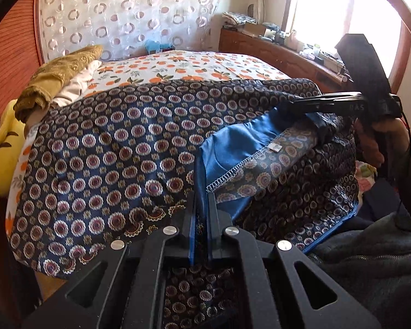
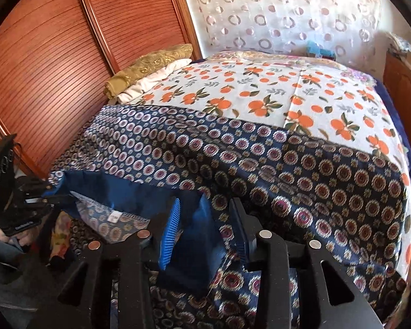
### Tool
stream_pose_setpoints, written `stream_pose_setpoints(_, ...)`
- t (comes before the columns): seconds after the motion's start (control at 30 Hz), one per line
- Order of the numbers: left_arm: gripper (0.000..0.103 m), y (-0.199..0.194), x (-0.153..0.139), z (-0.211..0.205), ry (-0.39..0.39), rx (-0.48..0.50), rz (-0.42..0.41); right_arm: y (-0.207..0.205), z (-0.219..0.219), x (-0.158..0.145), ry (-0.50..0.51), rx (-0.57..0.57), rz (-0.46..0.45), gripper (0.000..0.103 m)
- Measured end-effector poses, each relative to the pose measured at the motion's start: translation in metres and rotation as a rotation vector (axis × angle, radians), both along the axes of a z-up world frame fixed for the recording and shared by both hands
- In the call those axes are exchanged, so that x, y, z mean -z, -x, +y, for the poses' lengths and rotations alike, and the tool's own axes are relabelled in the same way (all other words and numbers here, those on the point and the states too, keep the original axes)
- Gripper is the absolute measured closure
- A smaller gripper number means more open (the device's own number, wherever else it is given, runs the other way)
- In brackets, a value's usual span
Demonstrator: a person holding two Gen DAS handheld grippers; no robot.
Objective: Fold small clothes
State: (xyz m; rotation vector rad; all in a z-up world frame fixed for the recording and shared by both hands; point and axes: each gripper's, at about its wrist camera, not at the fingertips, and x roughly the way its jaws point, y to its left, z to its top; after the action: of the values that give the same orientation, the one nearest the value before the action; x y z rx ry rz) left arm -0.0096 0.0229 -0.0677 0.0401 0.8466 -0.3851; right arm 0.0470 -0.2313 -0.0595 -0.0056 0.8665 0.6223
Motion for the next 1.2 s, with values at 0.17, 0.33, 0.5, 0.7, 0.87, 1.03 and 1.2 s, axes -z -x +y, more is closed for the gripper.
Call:
stream_pose_setpoints(0.17,0.096,0.004,0.003,0.004,0.0,-0.008,0.016,-0.001,0.002,0.013,-0.004,-0.029,0.051,0.081)
stream_pose_setpoints(0.33,0.096,0.007,-0.004,0.006,-0.013,-0.015,0.013,0.014,0.003,0.004,-0.012,-0.069,0.034,0.1)
stream_pose_setpoints(0.5,0.096,0.012,-0.02,0.01,-0.018,-0.034,-0.004,0.048,-0.014,-0.017,-0.017,-0.104,0.022,0.1)
stream_pose_setpoints(0.7,0.073,0.014,-0.05,0.016,-0.009,-0.066,-0.074,0.075,-0.033,-0.023,-0.004,-0.1,0.028,0.099)
stream_pose_setpoints(0.87,0.056,0.01,-0.064,0.018,-0.033,-0.077,-0.111,0.088,-0.045,-0.02,-0.005,-0.087,0.048,0.099)
stream_pose_setpoints(1.03,0.051,0.01,-0.077,0.016,-0.043,-0.08,-0.136,0.097,-0.05,-0.028,0.012,-0.09,0.036,0.099)
stream_pose_setpoints(1.2,0.026,0.009,-0.089,0.024,-0.028,-0.109,-0.173,0.095,-0.054,-0.041,0.029,-0.066,0.018,0.097)
